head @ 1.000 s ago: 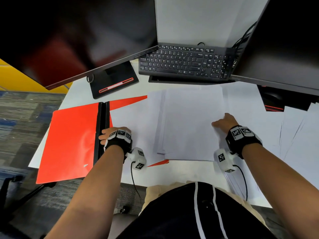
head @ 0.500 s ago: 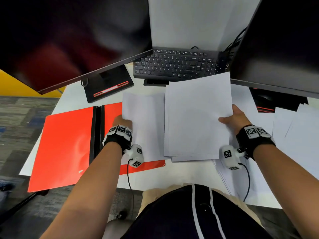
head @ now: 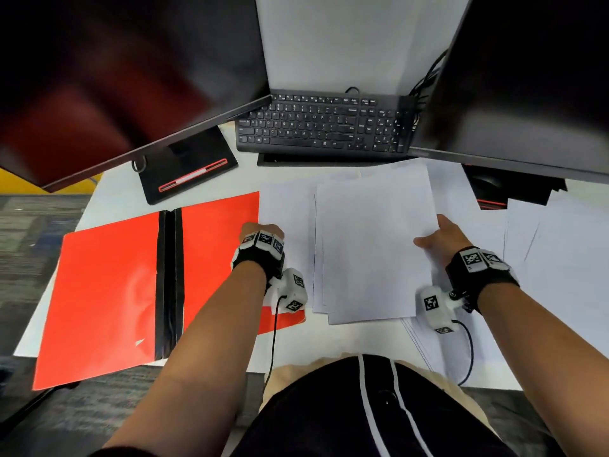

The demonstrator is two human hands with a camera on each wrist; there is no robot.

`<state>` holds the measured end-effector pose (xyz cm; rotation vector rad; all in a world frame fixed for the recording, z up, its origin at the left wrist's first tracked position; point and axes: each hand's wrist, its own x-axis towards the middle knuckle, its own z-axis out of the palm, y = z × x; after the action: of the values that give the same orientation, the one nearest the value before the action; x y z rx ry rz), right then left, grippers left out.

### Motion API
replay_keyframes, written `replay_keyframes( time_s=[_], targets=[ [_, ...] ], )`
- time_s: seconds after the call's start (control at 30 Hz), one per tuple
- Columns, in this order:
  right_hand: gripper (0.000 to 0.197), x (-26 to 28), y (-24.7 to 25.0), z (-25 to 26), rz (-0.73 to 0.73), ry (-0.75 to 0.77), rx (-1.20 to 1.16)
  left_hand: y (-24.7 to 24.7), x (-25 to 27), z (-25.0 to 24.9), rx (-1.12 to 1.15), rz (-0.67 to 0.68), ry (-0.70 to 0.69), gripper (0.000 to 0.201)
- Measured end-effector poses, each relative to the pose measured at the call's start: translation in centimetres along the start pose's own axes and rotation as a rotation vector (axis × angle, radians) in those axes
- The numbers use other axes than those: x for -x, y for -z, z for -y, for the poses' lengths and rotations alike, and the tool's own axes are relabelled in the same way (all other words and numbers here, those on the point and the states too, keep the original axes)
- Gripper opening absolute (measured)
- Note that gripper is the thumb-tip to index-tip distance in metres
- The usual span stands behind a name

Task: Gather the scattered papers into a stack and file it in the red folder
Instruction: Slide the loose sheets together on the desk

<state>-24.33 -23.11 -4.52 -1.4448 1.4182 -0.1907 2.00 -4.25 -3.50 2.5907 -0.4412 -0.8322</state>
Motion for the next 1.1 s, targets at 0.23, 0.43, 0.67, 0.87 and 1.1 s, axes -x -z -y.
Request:
replay_keyframes(
  time_s=[0.23,0.43,0.67,0.87,1.1],
  targets=[
    [0.050,-0.4,-0.6,-1.0,0.000,-0.045,0.041,1.6,0.0,-1.3,0.020,0.194,0.090,0.051],
    [0.052,-0.3,-0.7,-0.9,0.001,-0.051,0.082,1.8,-0.5,-2.1,-0.019,0.258,0.125,0.066],
    [0.052,0.2,-1.3,-0.6,0.020,-0.100,0.063,5.6,-0.9,-3.0,0.060,-0.041,0.037,0.058],
    [0.064,0.9,-3.3,1.4,0.029,-0.145,0.100,13.0,0.4,-7.4,-0.271,-0.324,-0.149,0.041],
    [0.083,2.8,-4.7,2.3,0.102,-0.160,0.007,18.3,4.3,-11.2,-0.279,-0.377,-0.349,0.031]
  ],
)
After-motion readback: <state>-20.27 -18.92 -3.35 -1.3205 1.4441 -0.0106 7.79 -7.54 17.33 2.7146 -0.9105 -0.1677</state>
